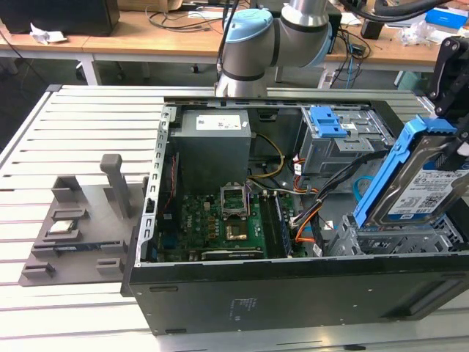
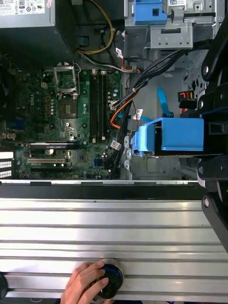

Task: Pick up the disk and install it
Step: 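Insert the disk into the insertion slot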

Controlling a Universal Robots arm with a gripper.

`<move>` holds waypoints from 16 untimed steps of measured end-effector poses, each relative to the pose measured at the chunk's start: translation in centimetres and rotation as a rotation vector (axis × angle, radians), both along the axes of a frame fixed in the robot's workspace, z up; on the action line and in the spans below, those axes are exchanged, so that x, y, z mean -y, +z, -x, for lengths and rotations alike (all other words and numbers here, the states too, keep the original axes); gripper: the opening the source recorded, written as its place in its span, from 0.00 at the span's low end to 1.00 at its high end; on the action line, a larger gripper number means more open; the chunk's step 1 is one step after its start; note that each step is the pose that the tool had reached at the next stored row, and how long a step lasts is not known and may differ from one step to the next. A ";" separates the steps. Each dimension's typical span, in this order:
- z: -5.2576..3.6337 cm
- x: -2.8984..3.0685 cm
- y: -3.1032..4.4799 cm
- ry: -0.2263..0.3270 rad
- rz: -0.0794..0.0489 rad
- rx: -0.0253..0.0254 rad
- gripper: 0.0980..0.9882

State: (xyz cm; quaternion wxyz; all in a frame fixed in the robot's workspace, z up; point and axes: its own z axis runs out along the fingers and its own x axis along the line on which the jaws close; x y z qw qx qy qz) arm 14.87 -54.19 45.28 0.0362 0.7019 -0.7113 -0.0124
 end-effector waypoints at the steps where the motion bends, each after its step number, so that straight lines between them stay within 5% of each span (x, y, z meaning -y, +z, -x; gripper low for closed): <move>1: 0.00 -0.03 -0.07 0.000 0.000 0.0000 0.30; 6: -0.02 -0.10 -1.39 0.000 -0.001 0.0000 0.30; 16: -0.01 -0.10 -2.89 0.000 0.000 0.0000 0.30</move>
